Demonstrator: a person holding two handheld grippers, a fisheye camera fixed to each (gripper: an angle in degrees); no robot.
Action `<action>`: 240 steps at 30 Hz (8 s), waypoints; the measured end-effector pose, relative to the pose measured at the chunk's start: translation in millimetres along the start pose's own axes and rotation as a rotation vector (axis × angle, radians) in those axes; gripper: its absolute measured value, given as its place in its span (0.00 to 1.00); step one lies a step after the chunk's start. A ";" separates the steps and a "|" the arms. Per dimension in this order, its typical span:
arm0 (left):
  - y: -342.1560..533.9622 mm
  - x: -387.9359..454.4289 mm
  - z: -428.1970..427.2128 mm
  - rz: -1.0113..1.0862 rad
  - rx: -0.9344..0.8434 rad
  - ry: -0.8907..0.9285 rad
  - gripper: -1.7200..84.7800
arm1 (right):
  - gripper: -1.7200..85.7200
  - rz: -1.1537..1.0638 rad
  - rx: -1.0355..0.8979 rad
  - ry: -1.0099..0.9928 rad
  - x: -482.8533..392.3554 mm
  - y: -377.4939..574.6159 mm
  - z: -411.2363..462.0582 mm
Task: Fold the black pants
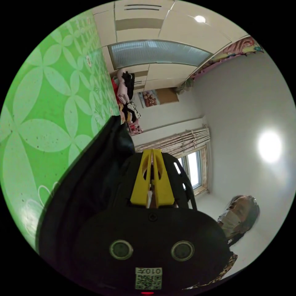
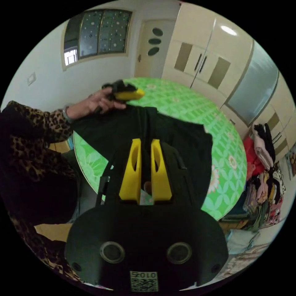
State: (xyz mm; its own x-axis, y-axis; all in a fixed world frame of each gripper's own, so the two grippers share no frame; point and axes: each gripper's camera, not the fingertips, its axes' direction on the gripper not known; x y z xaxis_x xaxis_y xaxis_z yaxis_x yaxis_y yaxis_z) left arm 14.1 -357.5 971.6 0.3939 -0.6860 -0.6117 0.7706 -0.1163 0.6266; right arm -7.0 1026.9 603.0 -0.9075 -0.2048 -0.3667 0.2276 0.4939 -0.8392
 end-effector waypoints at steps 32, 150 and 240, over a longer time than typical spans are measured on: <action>55.6 -9.9 -76.5 0.082 0.266 0.136 0.02 | 0.08 0.002 -0.016 -0.037 -149.2 11.1 39.0; 342.9 -259.1 -314.1 0.442 0.548 -0.170 0.03 | 0.18 0.070 -0.374 -0.622 -624.8 265.9 232.5; 256.0 177.6 -327.1 0.113 0.279 -0.327 0.06 | 0.04 0.455 0.231 -1.490 -281.1 215.2 6.4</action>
State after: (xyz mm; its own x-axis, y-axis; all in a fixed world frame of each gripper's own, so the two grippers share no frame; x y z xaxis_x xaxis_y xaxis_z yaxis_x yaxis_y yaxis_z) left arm 445.3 -274.2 865.4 0.2543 -0.8915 -0.3749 0.5497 -0.1857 0.8145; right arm 299.4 1185.4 522.9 0.3675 -0.7652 -0.5286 0.5471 0.6375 -0.5425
